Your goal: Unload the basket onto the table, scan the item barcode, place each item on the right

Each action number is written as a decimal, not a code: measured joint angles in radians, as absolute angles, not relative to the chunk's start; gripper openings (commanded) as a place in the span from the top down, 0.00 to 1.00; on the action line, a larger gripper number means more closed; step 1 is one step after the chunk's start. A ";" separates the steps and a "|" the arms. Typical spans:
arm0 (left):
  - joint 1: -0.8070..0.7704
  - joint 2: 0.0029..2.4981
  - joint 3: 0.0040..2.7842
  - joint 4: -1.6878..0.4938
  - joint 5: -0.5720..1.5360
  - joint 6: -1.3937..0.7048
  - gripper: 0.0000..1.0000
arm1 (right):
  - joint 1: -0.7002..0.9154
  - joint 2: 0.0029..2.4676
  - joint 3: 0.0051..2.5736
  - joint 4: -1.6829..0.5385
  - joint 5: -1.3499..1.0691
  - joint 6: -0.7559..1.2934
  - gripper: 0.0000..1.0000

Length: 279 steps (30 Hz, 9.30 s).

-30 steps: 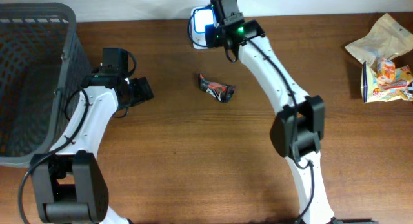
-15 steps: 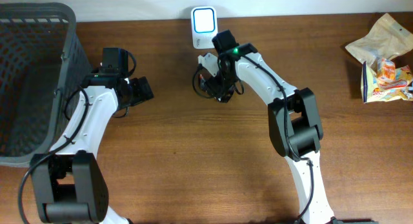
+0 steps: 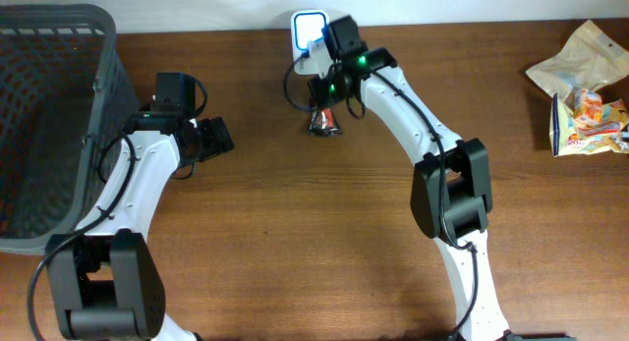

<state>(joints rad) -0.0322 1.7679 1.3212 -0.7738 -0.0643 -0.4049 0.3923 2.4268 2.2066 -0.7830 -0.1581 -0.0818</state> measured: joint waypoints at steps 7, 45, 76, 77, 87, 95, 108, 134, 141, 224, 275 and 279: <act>-0.032 1.768 1.321 -0.772 -0.064 -0.405 0.01 | 0.392 2.427 2.285 -0.875 -0.132 -0.021 0.48; -0.032 1.768 1.321 -0.773 -0.064 -0.405 0.01 | 0.397 2.425 2.236 -0.336 0.137 0.108 0.96; -0.032 1.768 1.321 -0.774 -0.064 -0.405 0.01 | -0.504 2.235 2.182 -1.051 0.344 0.521 0.94; -0.032 1.768 1.321 -0.774 -0.064 -0.405 0.01 | -0.551 2.254 2.151 -1.053 0.344 0.523 0.88; -0.032 1.768 1.321 -0.774 -0.064 -0.405 0.01 | -0.570 2.293 2.135 -1.141 0.339 0.461 0.02; -0.032 1.768 1.321 -0.773 -0.064 -0.405 0.01 | -0.570 1.898 2.141 -1.409 0.227 0.506 0.02; -0.032 1.768 1.321 -0.774 -0.065 -0.405 0.01 | -0.957 1.920 1.412 -0.899 0.240 0.576 0.96; -0.032 1.768 1.321 -0.774 -0.064 -0.405 0.01 | -0.726 1.957 1.203 -0.360 0.300 0.550 0.96; -0.032 1.768 1.321 -0.774 -0.064 -0.405 0.01 | -0.726 2.033 1.193 -0.122 0.276 0.426 0.96; -0.032 1.767 1.321 -0.774 -0.065 -0.405 0.01 | 0.046 0.013 0.014 -0.061 -0.161 -0.101 0.02; -0.170 1.605 1.314 -0.794 -0.067 -0.199 0.01 | -0.001 0.012 0.014 -0.076 -0.041 -0.078 0.02; -0.177 1.451 1.199 -0.746 -0.068 -0.136 0.01 | -0.001 0.012 0.014 -0.076 -0.041 -0.078 0.02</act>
<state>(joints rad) -0.1772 1.4513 1.1992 -0.7456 -0.0681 -0.1364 -0.0006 0.0116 0.0139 -0.0757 -0.0410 -0.0776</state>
